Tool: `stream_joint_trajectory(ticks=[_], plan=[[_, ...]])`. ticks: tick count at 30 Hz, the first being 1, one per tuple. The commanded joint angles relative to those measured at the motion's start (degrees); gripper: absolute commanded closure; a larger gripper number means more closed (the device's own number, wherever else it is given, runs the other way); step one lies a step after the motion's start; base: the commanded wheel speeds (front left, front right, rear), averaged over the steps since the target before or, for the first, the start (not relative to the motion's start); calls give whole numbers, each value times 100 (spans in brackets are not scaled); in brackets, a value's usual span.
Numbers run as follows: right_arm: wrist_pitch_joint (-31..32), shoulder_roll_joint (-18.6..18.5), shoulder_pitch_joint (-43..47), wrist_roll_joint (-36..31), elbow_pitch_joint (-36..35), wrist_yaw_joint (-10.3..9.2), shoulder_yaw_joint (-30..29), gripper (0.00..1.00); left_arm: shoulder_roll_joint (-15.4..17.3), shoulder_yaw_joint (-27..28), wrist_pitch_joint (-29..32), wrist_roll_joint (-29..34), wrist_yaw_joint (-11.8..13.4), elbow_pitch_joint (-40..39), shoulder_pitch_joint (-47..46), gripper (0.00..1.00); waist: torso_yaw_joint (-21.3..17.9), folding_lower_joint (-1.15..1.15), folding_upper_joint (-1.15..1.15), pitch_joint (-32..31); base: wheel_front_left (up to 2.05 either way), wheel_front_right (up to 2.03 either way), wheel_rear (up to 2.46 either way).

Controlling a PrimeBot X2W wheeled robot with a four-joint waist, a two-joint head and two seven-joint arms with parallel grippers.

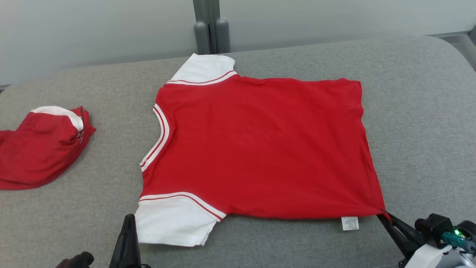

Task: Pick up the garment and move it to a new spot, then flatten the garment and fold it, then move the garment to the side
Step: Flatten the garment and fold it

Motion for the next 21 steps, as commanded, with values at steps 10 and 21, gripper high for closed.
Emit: stream_joint_trajectory(ticks=[10, 21], plan=[[118, -150, -890, 136, -39, -10, 184, 100, 495, -338, 571, 460, -230, 195, -1324, 100, -58, 1, 0, 237, 0, 0, 0], [193, -124, -2152, 561, 466, -10, 727, 100, 566, -442, 837, 558, -573, 1601, -3343, 100, -172, 1, 0, 827, 0, 0, 0]])
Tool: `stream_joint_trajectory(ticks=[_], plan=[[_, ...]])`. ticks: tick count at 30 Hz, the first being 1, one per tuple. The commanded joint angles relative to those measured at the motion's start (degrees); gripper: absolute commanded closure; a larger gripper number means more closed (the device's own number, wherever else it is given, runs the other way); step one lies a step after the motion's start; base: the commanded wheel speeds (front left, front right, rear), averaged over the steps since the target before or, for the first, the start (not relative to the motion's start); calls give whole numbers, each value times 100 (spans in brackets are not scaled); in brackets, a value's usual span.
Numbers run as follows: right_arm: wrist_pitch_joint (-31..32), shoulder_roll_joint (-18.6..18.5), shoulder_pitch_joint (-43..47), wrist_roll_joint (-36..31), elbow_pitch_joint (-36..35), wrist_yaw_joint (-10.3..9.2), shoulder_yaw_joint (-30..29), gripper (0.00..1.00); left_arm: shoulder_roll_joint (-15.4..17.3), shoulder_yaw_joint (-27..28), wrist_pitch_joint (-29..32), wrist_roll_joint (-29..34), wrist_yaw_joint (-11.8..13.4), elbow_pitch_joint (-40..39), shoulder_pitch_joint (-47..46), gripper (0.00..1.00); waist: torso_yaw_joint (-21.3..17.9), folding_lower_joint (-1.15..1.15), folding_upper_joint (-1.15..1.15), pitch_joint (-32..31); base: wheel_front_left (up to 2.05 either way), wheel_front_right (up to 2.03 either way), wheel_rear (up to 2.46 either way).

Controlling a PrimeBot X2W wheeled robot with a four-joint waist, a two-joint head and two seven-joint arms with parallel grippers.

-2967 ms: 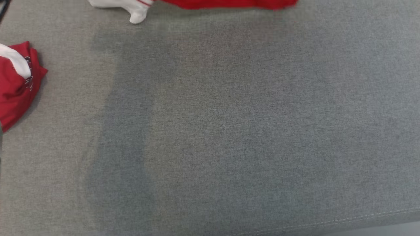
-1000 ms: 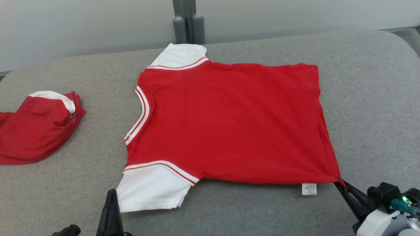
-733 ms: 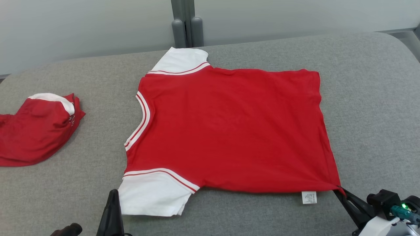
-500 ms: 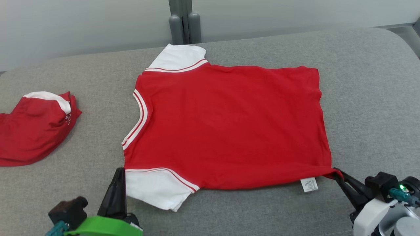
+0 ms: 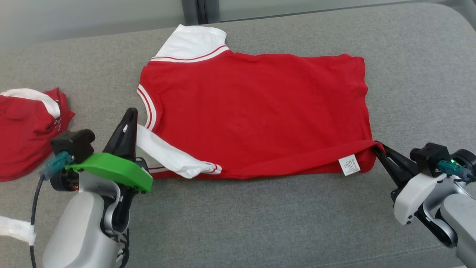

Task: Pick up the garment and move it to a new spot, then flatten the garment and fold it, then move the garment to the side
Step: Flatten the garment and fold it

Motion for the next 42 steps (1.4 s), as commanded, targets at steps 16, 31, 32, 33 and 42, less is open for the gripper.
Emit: stream_joint_trajectory(ticks=[16, 31, 32, 33, 42], plan=[[-251, 421, -1084, 687, 1354, -10, 712, 0, -188, -194, -934, 177, -345, 2670, -1602, 0, -36, 0, 0, 155, 0, 0, 0], [-251, 868, 94, 418, 1016, -10, -566, 0, -185, 41, -1013, 301, -386, 2534, -59, 0, 3, 0, 0, -43, 0, 0, 0], [-252, 916, 121, 367, 1040, -10, -613, 0, -201, 12, -1013, 322, -388, 2564, -62, 0, 7, 0, 0, -33, 0, 0, 0], [-252, 967, 134, 342, 1074, -10, -646, 0, -201, -7, -1013, 342, -389, 2592, -86, 0, 9, 0, 0, -24, 0, 0, 0], [-252, 1430, -106, 204, 1565, -10, -796, 0, -280, -113, -1006, 439, -391, 3116, -432, 0, -57, 0, 0, 137, 0, 0, 0]])
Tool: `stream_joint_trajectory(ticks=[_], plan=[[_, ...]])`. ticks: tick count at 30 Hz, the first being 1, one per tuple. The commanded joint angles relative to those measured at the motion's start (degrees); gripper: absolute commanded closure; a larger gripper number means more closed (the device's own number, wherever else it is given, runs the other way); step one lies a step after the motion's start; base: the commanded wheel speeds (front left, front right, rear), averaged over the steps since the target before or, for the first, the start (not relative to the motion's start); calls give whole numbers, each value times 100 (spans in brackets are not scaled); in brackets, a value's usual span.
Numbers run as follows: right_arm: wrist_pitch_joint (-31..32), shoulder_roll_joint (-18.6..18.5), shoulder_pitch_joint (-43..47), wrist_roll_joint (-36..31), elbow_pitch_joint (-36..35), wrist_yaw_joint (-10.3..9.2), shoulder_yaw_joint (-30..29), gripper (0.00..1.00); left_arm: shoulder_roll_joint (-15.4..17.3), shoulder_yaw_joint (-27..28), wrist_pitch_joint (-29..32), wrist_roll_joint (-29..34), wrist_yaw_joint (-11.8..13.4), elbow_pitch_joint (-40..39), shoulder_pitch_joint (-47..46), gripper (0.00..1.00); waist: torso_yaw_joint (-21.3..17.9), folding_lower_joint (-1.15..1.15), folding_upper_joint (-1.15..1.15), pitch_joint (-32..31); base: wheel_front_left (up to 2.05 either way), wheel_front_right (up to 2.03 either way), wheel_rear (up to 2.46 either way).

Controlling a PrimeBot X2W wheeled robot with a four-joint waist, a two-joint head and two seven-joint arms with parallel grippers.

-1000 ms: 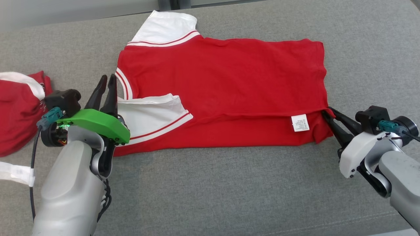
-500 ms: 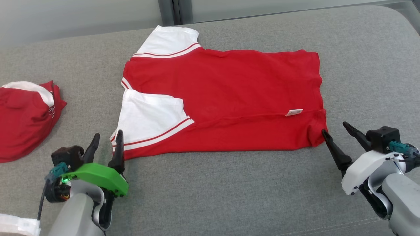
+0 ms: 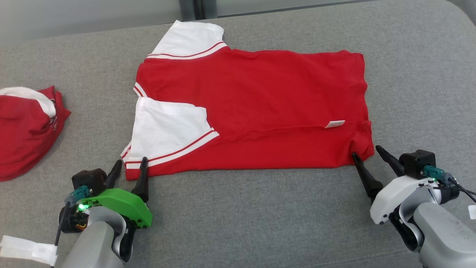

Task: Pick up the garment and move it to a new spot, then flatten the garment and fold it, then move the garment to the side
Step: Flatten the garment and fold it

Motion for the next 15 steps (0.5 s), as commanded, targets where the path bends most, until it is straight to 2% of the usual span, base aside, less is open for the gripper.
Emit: stream_joint_trajectory(ticks=[1, 2, 3, 4, 5, 10, 15], plan=[[-17, 48, -72, -19, 83, -10, -18, 0, -15, -6, 7, 41, -18, 62, -85, 0, -13, 0, 0, 39, 0, 0, 0], [-17, 92, -95, 30, 152, -10, -34, 18, -41, -28, 8, 28, -19, 120, -111, 35, -9, 0, 0, 49, 0, 0, 0], [-17, 121, -114, 61, 213, -10, -41, 65, -51, -41, 8, 20, -20, 155, -135, 62, -5, 0, 0, 58, 0, 0, 0], [-17, 157, -142, 107, 280, -10, -65, 98, -55, -51, 8, 13, -20, 184, -155, 86, -4, 0, 0, 65, 0, 0, 0], [-17, 178, -163, 134, 334, -10, -78, 100, -66, -56, 8, 3, -21, 205, -164, 100, -1, 0, 0, 69, 0, 0, 0], [-17, 225, -199, 224, 382, -10, -178, 100, -56, -95, 8, -77, -18, 238, -152, 100, 40, 0, 0, 18, 0, 0, 0], [-17, 162, 33, 168, 192, -10, -280, 100, -35, 16, 5, -234, -19, -89, 72, 100, 55, 0, 0, -229, 0, 0, 0]])
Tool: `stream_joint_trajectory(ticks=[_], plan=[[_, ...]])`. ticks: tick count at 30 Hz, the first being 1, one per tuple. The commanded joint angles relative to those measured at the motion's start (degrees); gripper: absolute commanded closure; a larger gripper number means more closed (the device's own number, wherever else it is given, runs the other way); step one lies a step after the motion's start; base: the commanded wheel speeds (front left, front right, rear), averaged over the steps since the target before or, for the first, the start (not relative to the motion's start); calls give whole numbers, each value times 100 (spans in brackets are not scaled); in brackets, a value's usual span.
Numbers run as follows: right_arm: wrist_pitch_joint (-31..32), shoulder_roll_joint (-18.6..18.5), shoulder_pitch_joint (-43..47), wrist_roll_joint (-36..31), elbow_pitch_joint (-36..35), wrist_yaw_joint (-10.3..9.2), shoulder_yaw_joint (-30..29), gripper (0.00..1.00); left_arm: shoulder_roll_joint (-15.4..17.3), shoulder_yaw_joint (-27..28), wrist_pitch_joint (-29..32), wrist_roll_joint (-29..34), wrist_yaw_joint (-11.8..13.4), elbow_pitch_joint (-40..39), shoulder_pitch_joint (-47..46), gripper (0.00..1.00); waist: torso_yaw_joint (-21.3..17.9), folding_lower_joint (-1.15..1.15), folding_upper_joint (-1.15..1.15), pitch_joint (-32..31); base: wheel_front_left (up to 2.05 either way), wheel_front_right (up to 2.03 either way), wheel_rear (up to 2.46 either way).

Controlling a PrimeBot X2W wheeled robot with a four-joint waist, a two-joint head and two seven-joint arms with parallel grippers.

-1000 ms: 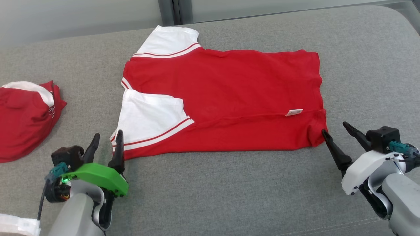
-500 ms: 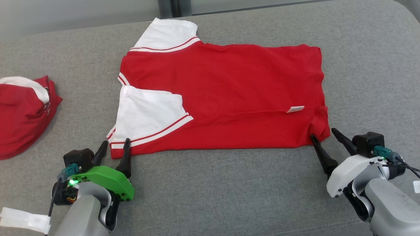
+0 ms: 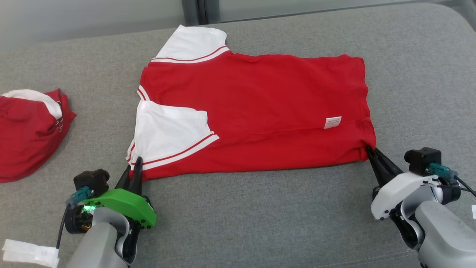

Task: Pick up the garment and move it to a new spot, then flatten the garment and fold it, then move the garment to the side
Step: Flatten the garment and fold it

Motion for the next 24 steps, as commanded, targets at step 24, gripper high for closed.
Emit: stream_joint_trajectory(ticks=[24], plan=[[-18, -435, 2371, -42, -1325, -11, -852, 63, -257, 282, 3, 135, 261, -2046, 2816, 100, 259, 0, 0, -792, 0, 0, 0]])
